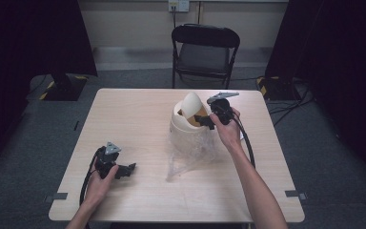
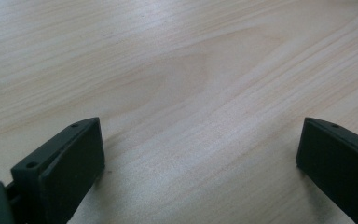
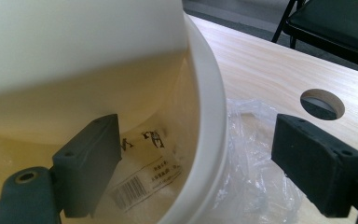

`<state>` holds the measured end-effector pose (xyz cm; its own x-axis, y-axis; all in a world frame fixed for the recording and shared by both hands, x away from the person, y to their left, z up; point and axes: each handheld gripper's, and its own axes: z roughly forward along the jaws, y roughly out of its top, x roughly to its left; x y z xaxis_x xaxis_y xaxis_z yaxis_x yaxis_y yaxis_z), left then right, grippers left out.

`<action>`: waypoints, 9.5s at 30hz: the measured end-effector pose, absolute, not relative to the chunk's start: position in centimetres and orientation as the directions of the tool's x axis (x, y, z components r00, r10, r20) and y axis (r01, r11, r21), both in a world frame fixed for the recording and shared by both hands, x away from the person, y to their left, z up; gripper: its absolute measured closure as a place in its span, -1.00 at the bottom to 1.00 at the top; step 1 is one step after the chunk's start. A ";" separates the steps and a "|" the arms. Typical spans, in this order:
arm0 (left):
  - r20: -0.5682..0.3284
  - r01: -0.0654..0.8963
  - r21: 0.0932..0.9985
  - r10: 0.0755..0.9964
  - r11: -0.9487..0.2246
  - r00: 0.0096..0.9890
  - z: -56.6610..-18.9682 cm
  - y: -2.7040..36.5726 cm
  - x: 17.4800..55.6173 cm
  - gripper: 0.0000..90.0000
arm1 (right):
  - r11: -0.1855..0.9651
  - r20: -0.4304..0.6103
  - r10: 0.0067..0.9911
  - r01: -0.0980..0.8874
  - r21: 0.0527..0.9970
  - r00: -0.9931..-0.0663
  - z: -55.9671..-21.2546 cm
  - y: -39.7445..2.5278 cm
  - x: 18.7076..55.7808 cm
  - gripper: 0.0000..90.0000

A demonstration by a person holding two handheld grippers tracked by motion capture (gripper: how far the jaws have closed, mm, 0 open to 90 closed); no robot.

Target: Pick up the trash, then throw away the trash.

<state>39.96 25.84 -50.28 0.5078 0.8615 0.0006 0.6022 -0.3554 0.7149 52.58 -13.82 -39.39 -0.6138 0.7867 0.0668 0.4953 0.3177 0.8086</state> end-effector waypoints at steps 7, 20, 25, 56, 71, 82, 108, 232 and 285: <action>0.000 0.602 0.715 0.861 -0.356 0.508 -50.3 25.8 40.0 -0.99 | 0.305 0.070 0.782 0.479 0.824 -0.619 -38.5 -14.3 51.6 -0.67; 0.000 0.602 0.715 0.861 -0.355 0.508 -50.3 25.8 40.0 -0.99 | 0.250 0.066 0.810 0.445 0.860 -0.582 -36.4 -18.3 49.7 -0.68; 0.000 0.602 0.715 0.861 -0.355 0.508 -50.3 25.8 40.0 -0.99 | 0.213 0.087 0.830 0.456 0.864 -0.551 -36.7 -20.8 48.8 -0.69; -0.002 0.604 0.714 0.862 -0.354 0.508 -50.3 25.8 40.0 -0.99 | 0.257 0.058 0.904 0.646 0.719 -0.424 -47.7 -25.8 51.6 -0.54; 0.007 0.600 0.713 0.860 -0.362 0.511 -50.3 25.9 39.9 -0.99 | 0.320 -0.006 0.901 0.654 0.686 -0.434 -49.1 -26.0 52.1 -0.52; 0.007 0.600 0.713 0.860 -0.362 0.510 -50.3 25.9 39.9 -0.99 | 0.317 -0.009 0.899 0.638 0.702 -0.438 -49.1 -25.8 51.1 -0.24; 0.000 0.601 0.713 0.856 -0.362 0.516 -50.3 25.9 40.0 -1.00 | 0.272 0.025 0.904 0.620 0.736 -0.426 -49.2 -25.4 49.4 -0.24; 0.000 0.601 0.713 0.856 -0.362 0.516 -50.3 25.9 40.0 -1.00 | 0.360 0.036 0.713 0.410 0.838 -0.700 -36.4 -13.1 48.5 -0.24; 0.000 0.605 0.714 0.864 -0.353 0.504 -50.3 26.1 39.6 -0.99 | 0.192 0.089 0.884 0.531 0.825 -0.458 -39.8 -23.2 41.4 -0.68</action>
